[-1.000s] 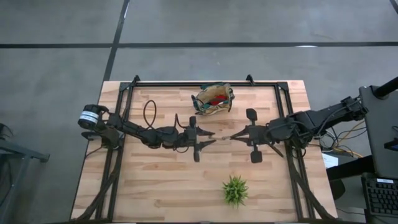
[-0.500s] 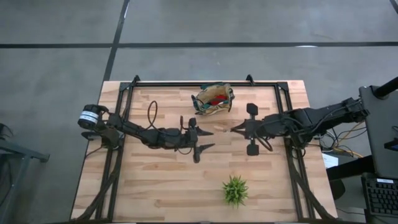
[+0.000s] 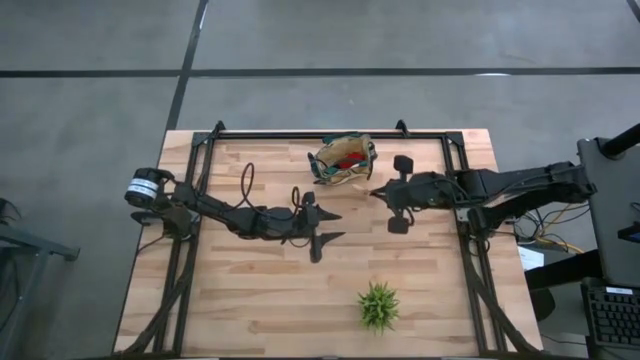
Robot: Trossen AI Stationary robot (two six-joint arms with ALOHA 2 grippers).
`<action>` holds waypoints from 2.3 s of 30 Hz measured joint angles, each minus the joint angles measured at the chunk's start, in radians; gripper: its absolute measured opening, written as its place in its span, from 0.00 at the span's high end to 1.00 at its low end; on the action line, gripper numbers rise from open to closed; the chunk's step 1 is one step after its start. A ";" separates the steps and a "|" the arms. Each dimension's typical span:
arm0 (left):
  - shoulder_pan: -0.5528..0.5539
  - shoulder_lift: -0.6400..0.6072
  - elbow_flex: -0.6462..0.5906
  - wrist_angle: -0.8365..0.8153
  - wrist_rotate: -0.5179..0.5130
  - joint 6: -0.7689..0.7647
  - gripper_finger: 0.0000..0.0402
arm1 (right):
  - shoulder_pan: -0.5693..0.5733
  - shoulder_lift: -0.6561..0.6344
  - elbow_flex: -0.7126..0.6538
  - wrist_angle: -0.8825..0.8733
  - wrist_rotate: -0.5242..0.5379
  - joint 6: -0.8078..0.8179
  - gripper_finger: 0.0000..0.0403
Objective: Pick & Place Garden tools in Gardening bag
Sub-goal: Put the brown trowel into the gardening bag
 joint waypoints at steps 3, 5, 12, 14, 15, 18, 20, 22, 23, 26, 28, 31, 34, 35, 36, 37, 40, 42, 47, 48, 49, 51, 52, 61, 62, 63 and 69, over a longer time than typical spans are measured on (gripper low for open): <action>-0.004 0.000 0.000 0.000 0.001 -0.026 0.46 | -0.045 0.000 -0.016 0.002 -0.001 -0.032 0.98; -0.006 0.000 0.000 0.000 0.001 -0.044 0.46 | -0.076 0.000 -0.026 0.002 0.000 -0.049 0.98; -0.012 -0.001 0.000 -0.001 0.001 -0.083 0.46 | -0.181 0.018 -0.029 0.000 -0.017 -0.102 0.98; -0.012 -0.002 0.000 0.000 0.001 -0.083 0.46 | -0.211 0.040 -0.031 0.000 -0.059 -0.107 0.98; -0.011 -0.003 0.000 0.000 0.001 -0.084 0.46 | -0.225 0.052 -0.031 0.002 -0.085 -0.105 0.98; -0.012 -0.004 0.000 -0.006 0.002 -0.087 0.46 | -0.251 0.099 -0.031 0.001 -0.096 -0.115 0.98; -0.012 -0.004 0.000 -0.006 0.006 -0.091 0.46 | -0.261 0.129 -0.031 0.007 -0.071 -0.135 0.98; -0.011 -0.004 0.000 -0.006 0.005 -0.093 0.46 | -0.271 0.155 -0.031 0.020 -0.058 -0.156 0.98; -0.012 -0.004 0.000 -0.007 0.005 -0.094 0.46 | -0.276 0.165 -0.031 0.023 -0.059 -0.160 0.98; -0.012 -0.004 0.000 -0.008 0.006 -0.094 0.46 | -0.279 0.185 -0.031 0.033 -0.055 -0.164 0.98; -0.011 -0.004 0.000 -0.008 0.005 -0.094 0.46 | -0.279 0.184 -0.031 0.032 -0.055 -0.166 0.98; -0.012 -0.004 0.000 -0.009 0.005 -0.094 0.46 | -0.278 0.161 -0.031 0.032 -0.055 -0.165 0.98; -0.011 -0.004 0.000 -0.015 0.005 -0.094 0.46 | -0.278 0.122 -0.023 0.029 -0.052 -0.162 0.98; -0.012 -0.004 0.000 -0.016 0.005 -0.094 0.46 | -0.278 0.109 -0.019 0.029 -0.052 -0.162 0.98; -0.012 -0.004 0.000 -0.017 0.005 -0.094 0.46 | -0.278 0.099 -0.015 0.029 -0.052 -0.160 0.98; -0.011 -0.004 0.000 -0.018 0.004 -0.094 0.46 | -0.278 0.089 -0.009 0.031 -0.052 -0.157 0.98; -0.012 -0.004 0.000 -0.022 0.004 -0.095 0.46 | -0.279 0.077 -0.002 0.029 -0.052 -0.140 0.98; -0.011 -0.004 0.000 -0.021 0.004 -0.095 0.46 | -0.280 0.080 -0.003 0.021 -0.052 -0.135 0.98; -0.012 -0.004 0.000 -0.021 0.004 -0.104 0.46 | -0.285 0.121 -0.007 -0.009 -0.054 -0.113 0.98; -0.012 -0.004 0.000 -0.020 0.004 -0.106 0.46 | -0.285 0.132 -0.007 -0.008 -0.052 -0.115 0.98; -0.012 -0.004 0.000 -0.020 0.004 -0.108 0.46 | -0.289 0.143 -0.007 -0.005 -0.048 -0.126 0.98; -0.012 -0.004 0.000 -0.020 0.004 -0.108 0.46 | -0.295 0.164 -0.007 0.008 -0.023 -0.143 0.98; -0.012 -0.004 0.000 -0.019 0.004 -0.108 0.46 | -0.302 0.178 -0.006 0.016 -0.016 -0.153 0.98; -0.011 -0.004 0.000 -0.019 0.003 -0.110 0.46 | -0.413 0.292 -0.005 0.049 -0.061 -0.140 0.98; -0.012 -0.004 0.000 -0.019 0.003 -0.110 0.46 | -0.426 0.302 -0.005 0.057 -0.088 -0.127 0.98; -0.012 -0.004 0.000 -0.019 0.003 -0.110 0.46 | -0.439 0.310 -0.005 0.070 -0.123 -0.110 0.98; -0.012 -0.004 0.000 -0.020 0.004 -0.120 0.46 | -0.472 0.347 0.002 0.131 -0.327 -0.007 0.98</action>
